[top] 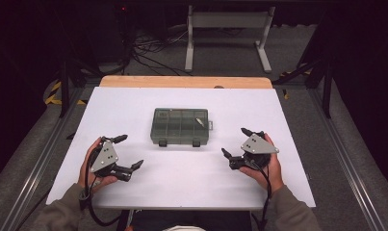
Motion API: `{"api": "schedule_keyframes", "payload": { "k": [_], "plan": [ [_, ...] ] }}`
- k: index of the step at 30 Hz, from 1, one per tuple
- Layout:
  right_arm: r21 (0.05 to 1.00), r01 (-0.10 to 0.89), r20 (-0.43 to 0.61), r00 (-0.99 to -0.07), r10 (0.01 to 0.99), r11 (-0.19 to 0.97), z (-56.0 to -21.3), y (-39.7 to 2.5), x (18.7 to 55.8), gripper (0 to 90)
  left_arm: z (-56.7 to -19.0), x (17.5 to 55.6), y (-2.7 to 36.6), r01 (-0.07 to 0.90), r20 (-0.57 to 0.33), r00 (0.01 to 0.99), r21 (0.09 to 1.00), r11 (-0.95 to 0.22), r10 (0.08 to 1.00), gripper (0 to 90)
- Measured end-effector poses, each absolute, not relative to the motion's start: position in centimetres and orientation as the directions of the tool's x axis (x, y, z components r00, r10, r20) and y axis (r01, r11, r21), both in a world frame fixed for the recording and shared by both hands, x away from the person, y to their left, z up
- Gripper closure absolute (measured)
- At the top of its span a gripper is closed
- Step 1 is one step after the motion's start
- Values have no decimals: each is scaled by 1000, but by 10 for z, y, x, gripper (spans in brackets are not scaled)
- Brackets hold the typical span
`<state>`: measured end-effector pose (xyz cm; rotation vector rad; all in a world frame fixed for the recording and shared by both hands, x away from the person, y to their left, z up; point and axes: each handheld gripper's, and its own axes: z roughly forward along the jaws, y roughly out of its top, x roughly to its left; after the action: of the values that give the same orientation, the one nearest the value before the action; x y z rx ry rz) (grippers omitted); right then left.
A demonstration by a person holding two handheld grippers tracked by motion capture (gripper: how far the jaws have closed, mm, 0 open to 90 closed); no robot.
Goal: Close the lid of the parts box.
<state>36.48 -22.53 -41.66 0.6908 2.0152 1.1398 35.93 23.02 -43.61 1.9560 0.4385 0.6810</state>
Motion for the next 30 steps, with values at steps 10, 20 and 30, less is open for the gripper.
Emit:
{"api": "schedule_keyframes", "payload": {
  "k": [10,20,30],
  "plan": [
    [860,139,-329,-585,741,491,-430,-243,356,56,-444,357,236,45,261,781,883,-468,567,38],
    [864,179,-301,-566,768,471,-440,-259,345,56,-450,350,246,83,229,778,885,-457,585,38],
    [859,191,-302,-562,770,476,-447,-262,337,53,-451,346,248,84,230,785,880,-468,575,38]
  ]
}}
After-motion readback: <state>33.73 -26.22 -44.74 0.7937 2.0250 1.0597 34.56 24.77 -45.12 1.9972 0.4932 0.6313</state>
